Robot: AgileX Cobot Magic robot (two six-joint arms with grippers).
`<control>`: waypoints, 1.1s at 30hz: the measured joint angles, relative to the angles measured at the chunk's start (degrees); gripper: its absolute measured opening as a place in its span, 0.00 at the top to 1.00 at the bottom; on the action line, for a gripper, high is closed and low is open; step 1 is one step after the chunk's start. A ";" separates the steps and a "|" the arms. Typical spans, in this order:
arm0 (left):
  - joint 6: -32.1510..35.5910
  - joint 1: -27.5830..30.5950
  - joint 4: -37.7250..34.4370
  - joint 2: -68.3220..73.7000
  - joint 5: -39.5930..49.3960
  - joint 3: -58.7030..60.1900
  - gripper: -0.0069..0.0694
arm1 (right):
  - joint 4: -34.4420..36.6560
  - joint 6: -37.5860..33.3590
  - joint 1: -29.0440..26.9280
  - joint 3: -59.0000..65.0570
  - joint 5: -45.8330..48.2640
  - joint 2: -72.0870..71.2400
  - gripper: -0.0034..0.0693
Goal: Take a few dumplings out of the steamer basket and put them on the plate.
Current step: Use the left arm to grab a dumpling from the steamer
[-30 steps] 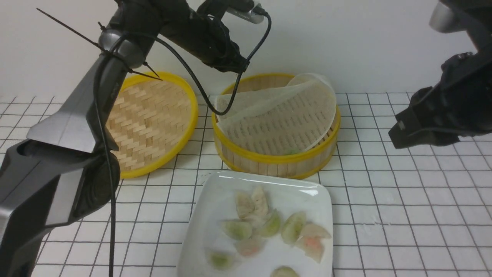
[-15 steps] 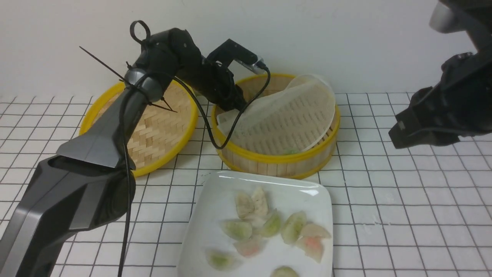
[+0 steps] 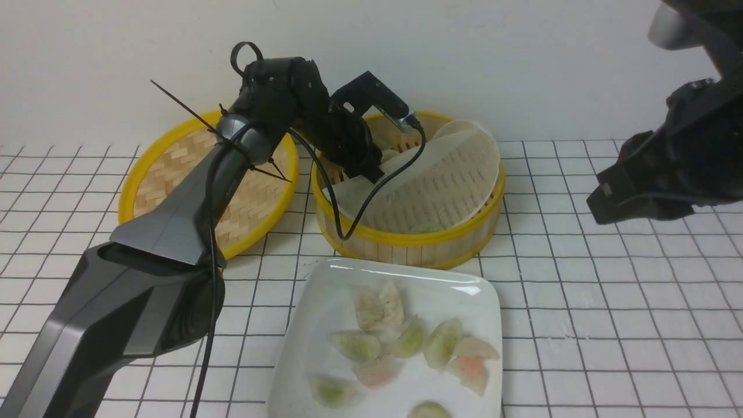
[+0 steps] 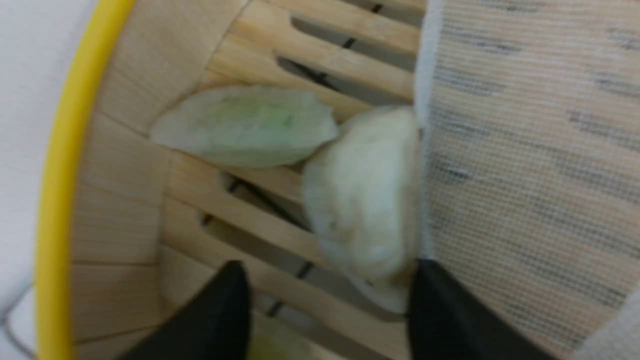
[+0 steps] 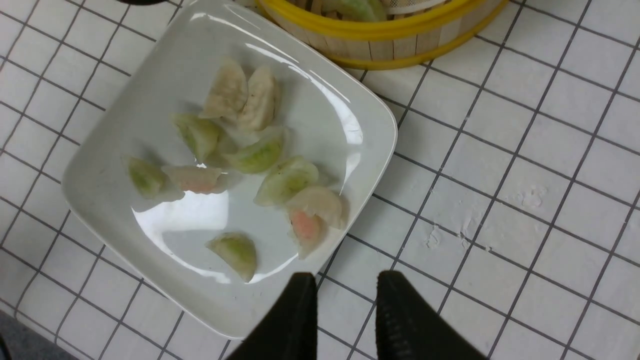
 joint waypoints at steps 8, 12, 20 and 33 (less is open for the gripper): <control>0.56 -0.84 3.25 -0.07 -1.29 -0.05 0.90 | 0.00 0.00 0.00 0.00 0.05 0.00 0.73; 0.09 -1.02 4.53 -1.01 0.46 0.29 0.92 | 0.18 0.00 0.00 0.00 0.05 0.00 0.73; -1.39 -1.08 7.84 -4.32 4.78 1.07 0.92 | 0.18 0.00 0.00 0.00 0.05 0.00 0.73; -2.93 -1.19 7.12 -7.86 4.78 1.07 0.92 | 0.22 0.00 0.00 0.00 0.05 0.00 0.73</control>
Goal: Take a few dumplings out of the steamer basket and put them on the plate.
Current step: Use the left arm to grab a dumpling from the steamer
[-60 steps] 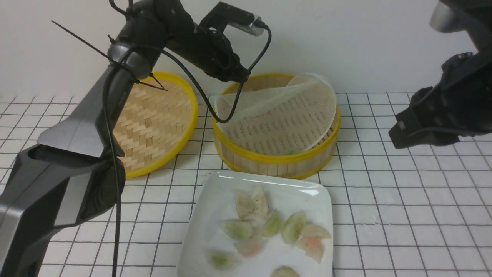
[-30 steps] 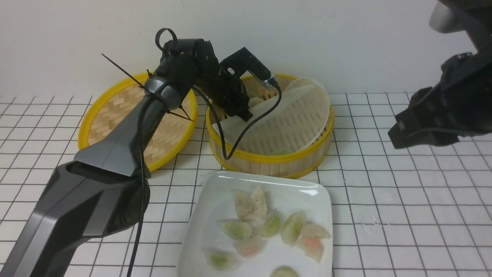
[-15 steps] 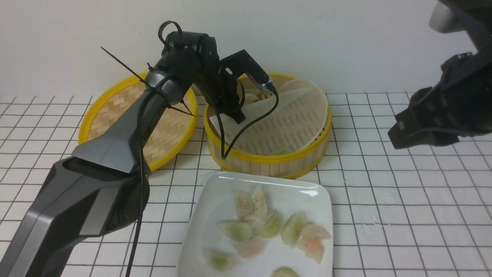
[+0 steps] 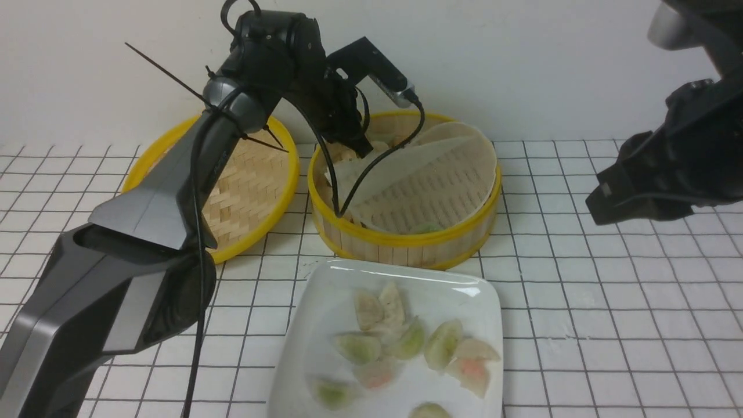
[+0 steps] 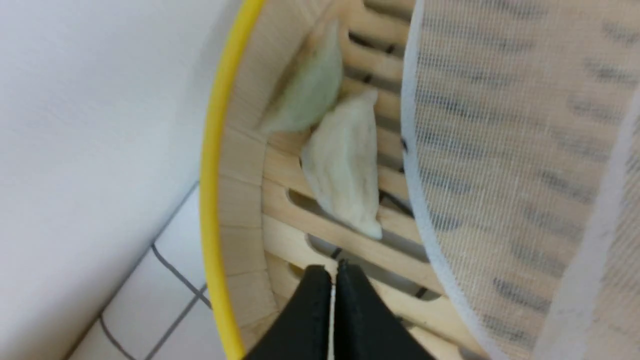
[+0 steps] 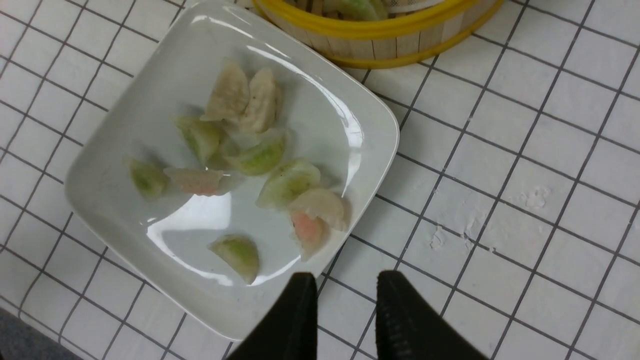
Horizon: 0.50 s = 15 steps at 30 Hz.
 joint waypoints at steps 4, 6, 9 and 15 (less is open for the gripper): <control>-0.05 -0.11 -0.47 0.22 0.00 0.00 0.92 | 0.08 0.00 0.00 0.00 0.00 0.00 0.73; 0.00 -0.11 -0.47 1.24 0.00 0.00 0.89 | 0.14 0.00 0.00 0.00 0.00 0.00 0.73; 0.00 -0.11 -0.41 2.71 0.00 0.00 0.79 | 0.14 0.00 0.00 0.00 0.00 0.00 0.73; -0.58 -0.11 0.85 3.66 1.22 0.11 0.50 | 0.14 0.00 0.00 0.00 0.00 0.00 0.73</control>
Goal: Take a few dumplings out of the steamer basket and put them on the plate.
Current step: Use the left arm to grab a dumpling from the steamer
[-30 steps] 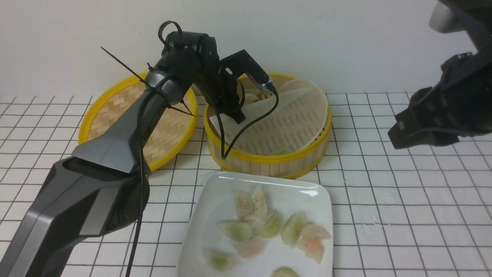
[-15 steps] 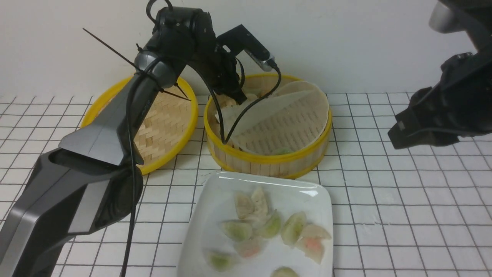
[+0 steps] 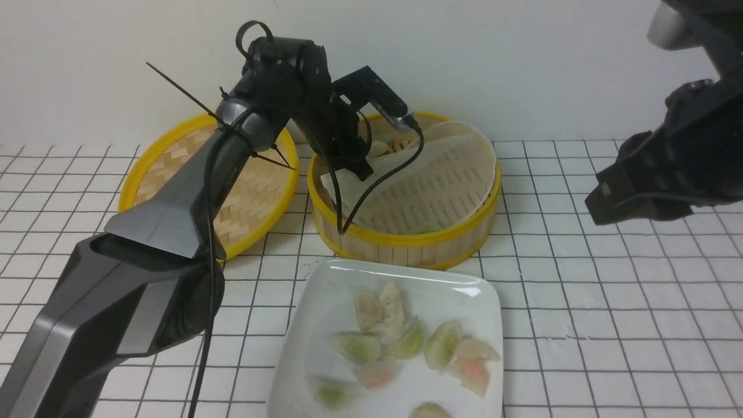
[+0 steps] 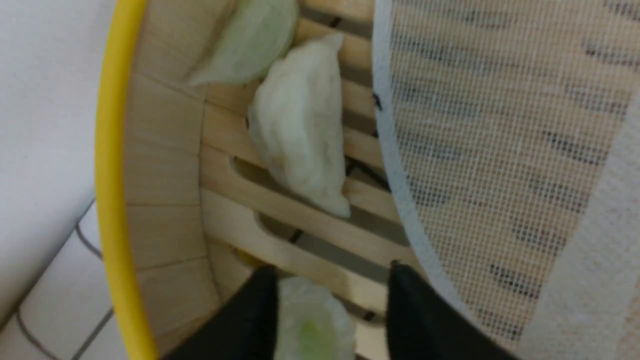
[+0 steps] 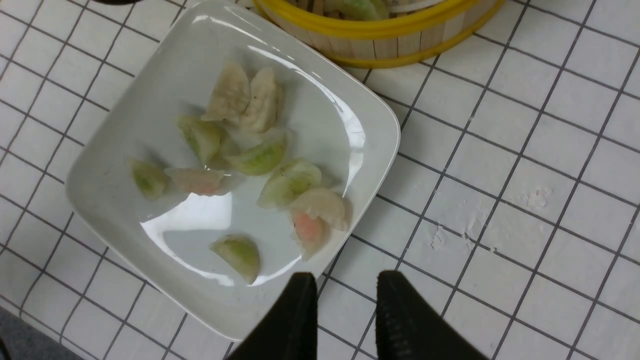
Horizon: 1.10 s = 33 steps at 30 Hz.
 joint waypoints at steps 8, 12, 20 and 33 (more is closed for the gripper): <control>-3.51 0.00 1.05 0.31 2.05 0.00 0.38 | 0.00 0.00 0.00 0.00 0.00 0.00 0.73; -3.53 -0.20 1.18 1.09 1.61 -0.28 0.38 | 0.00 0.00 0.00 0.00 0.00 0.00 0.73; -3.99 -0.38 2.13 2.17 0.40 -0.56 0.51 | 0.31 0.00 0.00 0.00 0.00 0.00 0.73; -3.99 -0.55 2.89 1.87 -0.59 -0.47 0.78 | 2.43 -1.08 0.00 0.00 0.00 0.00 0.73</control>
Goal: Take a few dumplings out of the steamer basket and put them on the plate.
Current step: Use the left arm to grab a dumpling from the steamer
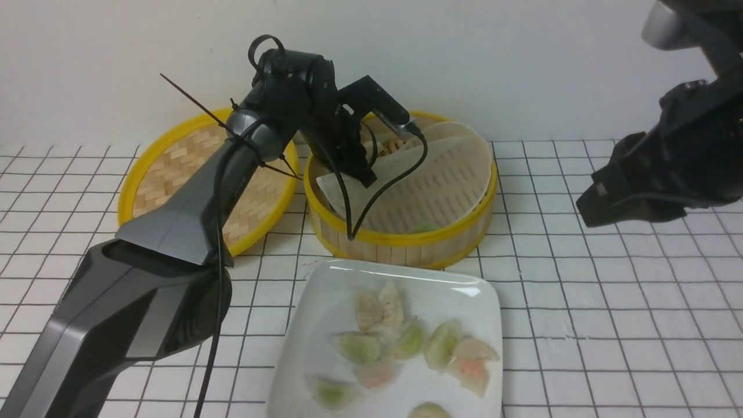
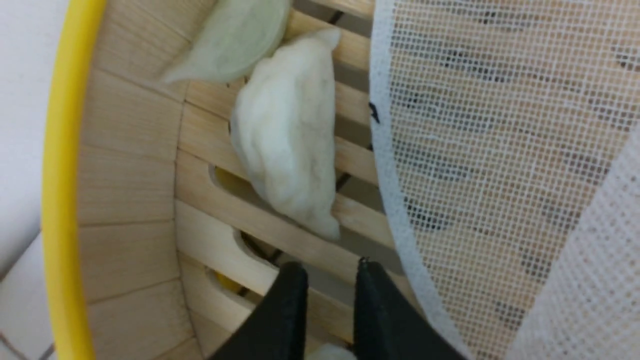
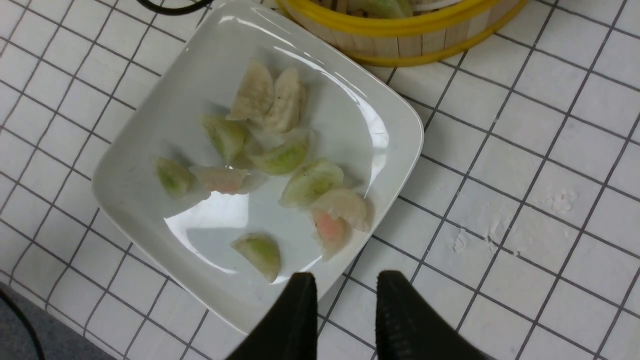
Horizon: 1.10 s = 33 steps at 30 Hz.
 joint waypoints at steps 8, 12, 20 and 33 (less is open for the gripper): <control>-0.07 0.05 0.58 -4.94 4.98 0.42 0.82 | 0.18 0.00 0.00 0.00 0.00 0.00 0.73; -0.31 0.05 0.15 -7.74 5.40 0.42 0.90 | 0.17 -0.06 0.00 0.00 0.00 0.00 0.73; -0.32 0.05 -0.58 -8.33 5.59 0.36 0.92 | 0.17 -0.18 0.00 0.00 0.00 0.00 0.73; -4.90 0.11 5.72 -1.91 3.23 0.36 0.56 | 0.31 -0.24 0.00 0.00 0.00 0.00 0.73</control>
